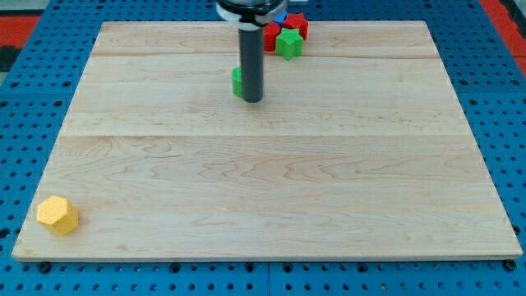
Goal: Move the green circle into the red circle
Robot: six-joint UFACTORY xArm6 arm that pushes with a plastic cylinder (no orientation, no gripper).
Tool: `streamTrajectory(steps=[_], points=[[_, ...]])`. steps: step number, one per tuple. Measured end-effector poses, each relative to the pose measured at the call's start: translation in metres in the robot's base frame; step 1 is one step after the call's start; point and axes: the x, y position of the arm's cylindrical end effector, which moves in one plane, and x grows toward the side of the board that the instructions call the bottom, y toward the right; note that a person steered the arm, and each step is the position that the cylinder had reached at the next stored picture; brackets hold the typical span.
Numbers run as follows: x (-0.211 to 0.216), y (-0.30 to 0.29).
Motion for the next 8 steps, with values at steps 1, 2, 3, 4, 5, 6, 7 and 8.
streamTrajectory(steps=[1, 2, 3, 4, 5, 6, 7, 8], points=[[0.000, -0.031], [0.000, -0.066], [0.000, -0.059], [-0.002, -0.021], [-0.018, 0.012], [-0.030, 0.032], [-0.025, 0.014], [-0.016, -0.030]])
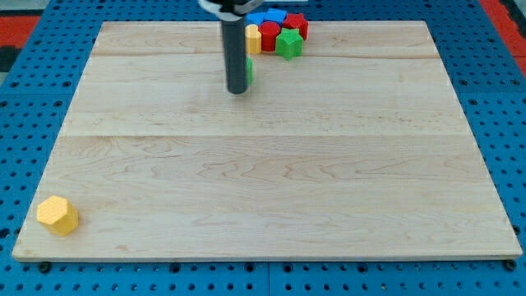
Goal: Move the green circle into the red circle
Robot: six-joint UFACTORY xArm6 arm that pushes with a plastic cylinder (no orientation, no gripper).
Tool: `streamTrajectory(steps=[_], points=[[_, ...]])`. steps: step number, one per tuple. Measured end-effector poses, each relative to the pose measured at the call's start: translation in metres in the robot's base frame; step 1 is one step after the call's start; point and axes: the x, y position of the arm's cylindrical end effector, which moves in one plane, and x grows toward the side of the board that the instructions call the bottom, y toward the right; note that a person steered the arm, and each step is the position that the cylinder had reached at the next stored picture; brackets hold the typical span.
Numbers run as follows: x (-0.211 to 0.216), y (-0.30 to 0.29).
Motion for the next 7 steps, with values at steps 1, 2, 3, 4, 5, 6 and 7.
streamTrajectory(steps=[1, 2, 3, 4, 5, 6, 7], points=[[-0.011, -0.028], [-0.026, -0.008], [-0.031, 0.027], [-0.029, 0.032], [-0.018, 0.035], [-0.013, 0.054], [-0.034, 0.074]])
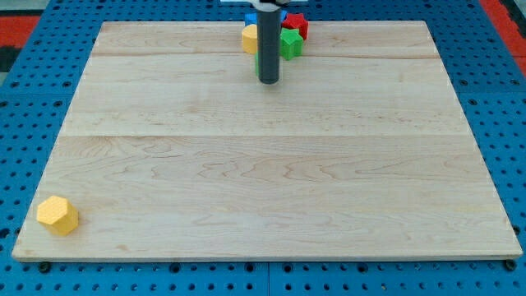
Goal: Move the green circle into the red circle
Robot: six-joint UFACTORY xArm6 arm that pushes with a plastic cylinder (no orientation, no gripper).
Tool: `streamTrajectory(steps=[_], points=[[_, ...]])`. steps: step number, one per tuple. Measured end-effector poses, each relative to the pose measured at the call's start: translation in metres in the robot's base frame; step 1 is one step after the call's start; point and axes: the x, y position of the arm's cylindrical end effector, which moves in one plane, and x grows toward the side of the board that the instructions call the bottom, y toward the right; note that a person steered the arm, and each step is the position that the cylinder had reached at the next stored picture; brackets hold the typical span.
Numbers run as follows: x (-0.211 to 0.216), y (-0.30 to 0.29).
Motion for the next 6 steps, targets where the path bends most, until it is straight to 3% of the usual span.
streamTrajectory(steps=[2, 6], points=[[-0.026, 0.005], [0.128, -0.098]])
